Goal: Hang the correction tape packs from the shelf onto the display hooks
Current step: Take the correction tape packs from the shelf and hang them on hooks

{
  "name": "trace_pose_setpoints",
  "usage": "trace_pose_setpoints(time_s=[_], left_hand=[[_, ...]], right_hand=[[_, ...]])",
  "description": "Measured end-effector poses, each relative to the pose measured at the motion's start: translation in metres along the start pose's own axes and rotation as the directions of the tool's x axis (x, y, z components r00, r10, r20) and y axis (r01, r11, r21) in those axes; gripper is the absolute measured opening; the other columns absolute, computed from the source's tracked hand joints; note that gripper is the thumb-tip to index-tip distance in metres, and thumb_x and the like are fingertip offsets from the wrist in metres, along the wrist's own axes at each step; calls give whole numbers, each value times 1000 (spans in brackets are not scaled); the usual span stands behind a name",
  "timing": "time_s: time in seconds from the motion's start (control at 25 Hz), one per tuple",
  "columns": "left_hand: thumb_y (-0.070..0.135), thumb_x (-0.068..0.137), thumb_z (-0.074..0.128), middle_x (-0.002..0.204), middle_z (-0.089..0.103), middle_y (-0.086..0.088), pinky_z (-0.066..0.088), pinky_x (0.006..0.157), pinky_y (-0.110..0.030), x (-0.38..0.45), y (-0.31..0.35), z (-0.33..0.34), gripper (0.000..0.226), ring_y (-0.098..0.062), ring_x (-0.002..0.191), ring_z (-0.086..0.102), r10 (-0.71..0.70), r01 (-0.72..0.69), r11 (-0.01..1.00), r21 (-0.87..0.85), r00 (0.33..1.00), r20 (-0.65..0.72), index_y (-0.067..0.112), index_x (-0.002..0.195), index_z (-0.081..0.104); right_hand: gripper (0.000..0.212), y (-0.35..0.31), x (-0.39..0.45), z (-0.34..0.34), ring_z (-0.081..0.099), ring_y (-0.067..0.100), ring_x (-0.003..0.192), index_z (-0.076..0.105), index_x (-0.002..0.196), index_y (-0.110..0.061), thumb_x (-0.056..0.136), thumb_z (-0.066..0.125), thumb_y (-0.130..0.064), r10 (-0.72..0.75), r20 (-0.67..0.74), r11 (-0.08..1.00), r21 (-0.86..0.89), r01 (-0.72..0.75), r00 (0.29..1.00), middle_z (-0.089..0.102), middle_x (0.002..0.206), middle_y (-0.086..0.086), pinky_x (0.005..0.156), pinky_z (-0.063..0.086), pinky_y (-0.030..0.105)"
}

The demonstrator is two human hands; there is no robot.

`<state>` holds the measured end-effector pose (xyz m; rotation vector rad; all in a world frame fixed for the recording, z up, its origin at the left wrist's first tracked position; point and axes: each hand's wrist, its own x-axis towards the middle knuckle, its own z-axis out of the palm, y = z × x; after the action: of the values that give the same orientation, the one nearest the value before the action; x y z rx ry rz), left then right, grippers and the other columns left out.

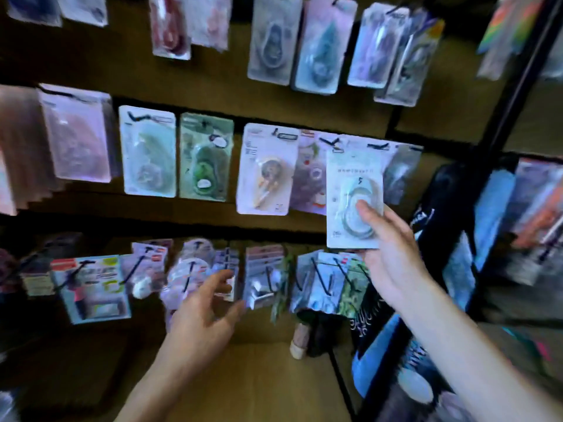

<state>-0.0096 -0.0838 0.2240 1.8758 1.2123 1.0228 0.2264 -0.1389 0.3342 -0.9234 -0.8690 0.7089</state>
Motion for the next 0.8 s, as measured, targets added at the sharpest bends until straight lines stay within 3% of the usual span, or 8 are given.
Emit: trace_pose_setpoints(time_s=[0.12, 0.24, 0.36, 0.48, 0.8], left_hand=[[55, 76, 55, 124, 63, 6, 49, 94, -40, 13, 34, 34, 65, -18, 112, 59, 201, -210, 951, 229, 978, 60, 34, 136, 46], [57, 78, 46, 134, 55, 5, 44, 98, -38, 26, 82, 57, 74, -20, 121, 49, 388, -398, 844, 359, 916, 103, 31, 147, 32], [53, 84, 50, 138, 49, 5, 40, 100, -36, 42, 117, 75, 78, -18, 122, 43, 513, -505, 782, 365, 854, 84, 30, 151, 17], [56, 83, 46, 138, 49, 6, 41, 100, -37, 50, 132, 89, 79, -19, 121, 43, 557, -548, 742, 386, 824, 100, 31, 152, 16], [54, 86, 52, 146, 41, 9, 40, 104, -36, 61, 124, 101, 81, -15, 125, 40, 560, -568, 714, 409, 814, 152, 34, 152, 9]], right_hand=[[15, -16, 15, -42, 71, 15, 81, 70, 99, -16, 84, 67, -17, -97, -95, 995, -42, 93, 991, 76, 93, 1, 71, 52, 35], [16, -30, 34, -77, 69, 20, 86, 69, 105, -14, 90, 64, -16, -139, -169, 990, -60, 131, 976, 74, 100, 7, 74, 50, 39], [18, -40, 50, -99, 69, 18, 78, 66, 110, -14, 93, 61, -18, -157, -203, 987, -70, 145, 966, 74, 95, 4, 57, 51, 27], [11, -43, 65, -115, 68, 17, 70, 68, 101, -18, 93, 63, -21, -125, -247, 991, -70, 111, 961, 74, 85, 0, 48, 44, 24], [16, -39, 96, -124, 69, 23, 79, 67, 100, -17, 90, 68, -30, 38, -251, 996, -72, -58, 967, 72, 96, 7, 57, 49, 30]])
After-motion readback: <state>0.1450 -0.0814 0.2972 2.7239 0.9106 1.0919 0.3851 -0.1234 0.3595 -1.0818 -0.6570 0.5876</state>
